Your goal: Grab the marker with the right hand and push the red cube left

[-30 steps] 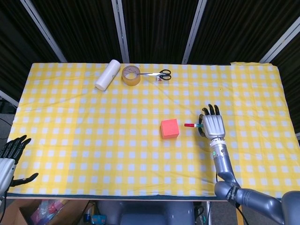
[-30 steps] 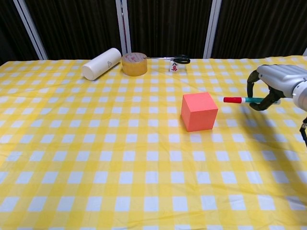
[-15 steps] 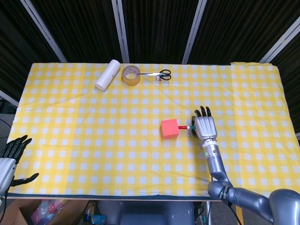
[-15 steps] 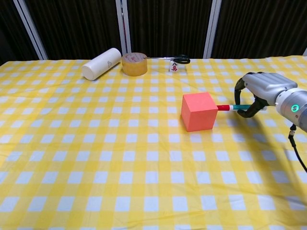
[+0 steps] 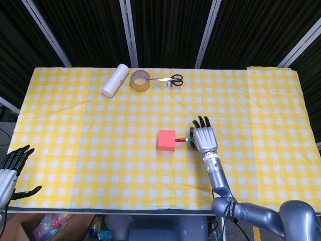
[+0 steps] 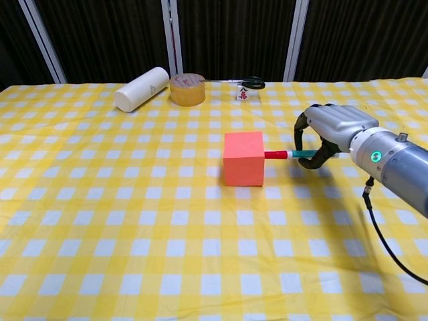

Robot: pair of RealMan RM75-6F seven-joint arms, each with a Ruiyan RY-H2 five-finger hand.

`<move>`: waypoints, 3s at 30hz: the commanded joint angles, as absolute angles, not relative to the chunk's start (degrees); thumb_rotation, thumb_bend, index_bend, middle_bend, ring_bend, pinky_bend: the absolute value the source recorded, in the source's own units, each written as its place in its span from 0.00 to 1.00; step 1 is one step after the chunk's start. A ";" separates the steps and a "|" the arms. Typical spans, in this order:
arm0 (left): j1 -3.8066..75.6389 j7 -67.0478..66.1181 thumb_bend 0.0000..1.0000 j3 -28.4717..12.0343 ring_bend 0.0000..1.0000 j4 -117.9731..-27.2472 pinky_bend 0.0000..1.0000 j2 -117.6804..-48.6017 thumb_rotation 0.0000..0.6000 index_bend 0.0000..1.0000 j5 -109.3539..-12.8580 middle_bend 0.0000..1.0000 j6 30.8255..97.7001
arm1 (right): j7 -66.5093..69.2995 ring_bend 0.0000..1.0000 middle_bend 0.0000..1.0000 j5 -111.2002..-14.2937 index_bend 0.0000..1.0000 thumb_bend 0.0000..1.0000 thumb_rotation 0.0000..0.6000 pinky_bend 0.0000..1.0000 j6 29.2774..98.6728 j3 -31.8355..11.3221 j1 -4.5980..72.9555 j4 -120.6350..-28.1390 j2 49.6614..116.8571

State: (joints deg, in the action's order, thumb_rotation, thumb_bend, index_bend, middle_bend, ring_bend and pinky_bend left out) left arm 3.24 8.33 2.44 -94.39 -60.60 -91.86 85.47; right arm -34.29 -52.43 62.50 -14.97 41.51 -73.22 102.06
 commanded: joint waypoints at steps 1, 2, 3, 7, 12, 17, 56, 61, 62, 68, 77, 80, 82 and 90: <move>3.23 8.42 0.00 2.45 0.00 -94.38 0.00 -60.58 1.00 0.00 -91.86 0.00 85.47 | -34.97 0.04 0.22 -51.95 0.58 0.48 1.00 0.00 63.16 -15.07 41.29 -73.47 101.99; 3.24 8.44 0.00 2.46 0.00 -94.38 0.00 -60.58 1.00 0.00 -91.88 0.00 85.47 | -35.23 0.04 0.22 -51.65 0.58 0.48 1.00 0.00 63.37 -15.09 41.14 -73.50 101.92; 3.25 8.45 0.00 2.47 0.00 -94.37 0.00 -60.57 1.00 0.00 -91.92 0.00 85.47 | -35.50 0.04 0.22 -51.31 0.58 0.48 1.00 0.00 63.57 -15.09 40.98 -73.55 101.83; 3.27 8.47 0.00 2.54 0.00 -94.31 0.00 -60.51 1.00 0.00 -92.28 0.00 85.61 | -36.93 0.04 0.22 -49.73 0.58 0.48 1.00 0.00 64.71 -15.02 40.05 -74.08 101.22; 3.18 8.96 0.00 2.65 0.00 -94.13 0.00 -60.44 1.00 0.00 -92.96 0.00 86.18 | -38.35 0.04 0.22 -47.88 0.58 0.48 1.00 0.00 66.24 -15.10 38.94 -75.22 100.58; 3.23 9.31 0.00 2.84 0.00 -93.89 0.00 -60.37 1.00 0.00 -93.56 0.00 86.34 | -39.22 0.04 0.22 -47.59 0.58 0.48 1.00 0.00 67.15 -14.96 38.69 -76.33 100.74; 3.86 11.27 0.00 3.63 0.00 -94.11 0.00 -59.55 1.00 0.00 -94.42 0.00 85.57 | -45.62 0.04 0.22 -45.91 0.58 0.49 1.00 0.00 69.78 -18.36 44.53 -73.45 110.51; 3.88 11.16 0.00 3.70 0.00 -94.16 0.00 -59.52 1.00 0.00 -94.51 0.00 85.55 | -46.40 0.04 0.22 -44.84 0.58 0.49 1.00 0.00 71.39 -17.93 42.88 -75.07 109.33; 3.89 11.17 0.00 3.71 0.00 -94.20 0.00 -59.52 1.00 0.00 -94.51 0.00 85.53 | -46.57 0.04 0.22 -44.60 0.58 0.49 1.00 0.00 71.65 -17.83 42.58 -75.44 109.16; 3.88 11.41 0.00 3.74 0.00 -94.51 0.00 -59.40 1.00 0.00 -94.74 0.00 85.77 | -46.50 0.04 0.22 -44.29 0.58 0.49 1.00 0.00 72.40 -17.43 41.57 -77.02 108.81; 4.19 12.73 0.00 3.67 0.00 -94.93 0.00 -58.81 1.00 0.00 -94.06 0.00 85.07 | -46.50 0.04 0.22 -43.21 0.58 0.49 1.00 0.00 71.39 -20.62 44.25 -75.31 112.12; 4.27 13.10 0.00 3.58 0.00 -94.91 0.00 -58.64 1.00 0.00 -94.05 0.00 85.13 | -47.07 0.04 0.22 -42.41 0.58 0.49 1.00 0.00 70.64 -21.64 45.66 -74.26 113.74; 4.32 13.47 0.00 3.62 0.00 -94.93 0.00 -58.54 1.00 0.00 -93.99 0.00 85.00 | -47.62 0.04 0.22 -42.06 0.58 0.49 1.00 0.00 70.18 -21.97 46.63 -73.26 114.95; 4.45 13.74 0.00 3.77 0.00 -95.14 0.00 -58.27 1.00 0.00 -94.26 0.00 84.85 | -48.46 0.04 0.22 -41.90 0.58 0.49 1.00 0.00 68.82 -23.02 49.93 -70.33 119.20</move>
